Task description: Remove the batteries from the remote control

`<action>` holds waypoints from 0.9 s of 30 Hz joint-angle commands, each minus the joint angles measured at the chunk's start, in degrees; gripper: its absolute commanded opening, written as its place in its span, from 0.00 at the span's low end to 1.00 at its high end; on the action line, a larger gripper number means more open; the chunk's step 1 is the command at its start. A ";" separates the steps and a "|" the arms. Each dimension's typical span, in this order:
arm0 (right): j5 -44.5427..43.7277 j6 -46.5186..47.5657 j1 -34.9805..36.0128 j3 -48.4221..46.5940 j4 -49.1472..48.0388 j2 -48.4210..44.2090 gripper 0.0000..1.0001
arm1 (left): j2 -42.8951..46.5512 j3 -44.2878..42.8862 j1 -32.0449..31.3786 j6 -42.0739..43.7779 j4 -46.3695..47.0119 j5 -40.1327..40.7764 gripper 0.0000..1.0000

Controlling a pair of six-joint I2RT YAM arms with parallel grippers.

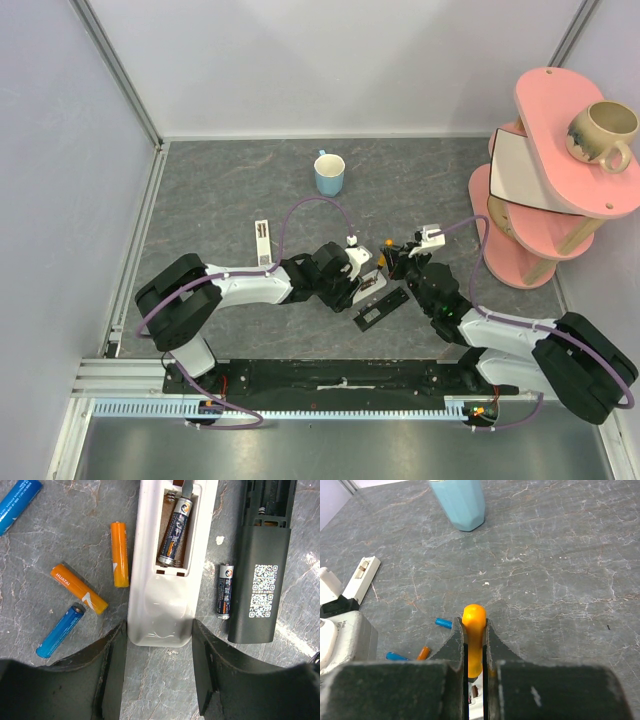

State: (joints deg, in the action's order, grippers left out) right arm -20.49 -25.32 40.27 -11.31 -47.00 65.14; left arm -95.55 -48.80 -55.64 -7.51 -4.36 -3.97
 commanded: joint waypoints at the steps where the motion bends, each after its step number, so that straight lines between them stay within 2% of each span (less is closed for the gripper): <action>1: -2.28 2.91 -0.19 -1.87 1.56 1.12 0.00 | -2.98 0.46 0.18 2.15 -3.11 1.68 0.02; 15: -3.68 4.23 -0.11 -5.83 15.36 -2.13 0.00 | -3.24 0.37 0.18 2.15 -3.20 1.59 0.02; 20: -2.54 3.61 -0.11 -6.53 15.54 0.86 0.00 | -3.07 0.37 0.09 2.15 -3.20 1.77 0.02; 27: 0.53 0.37 -0.11 -4.60 10.19 4.38 0.00 | -2.98 0.37 0.18 2.15 -3.29 2.12 0.02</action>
State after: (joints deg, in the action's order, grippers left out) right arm -20.40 -24.45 40.38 -17.23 -37.23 67.99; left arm -95.92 -49.15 -55.64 -7.51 -4.19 -3.99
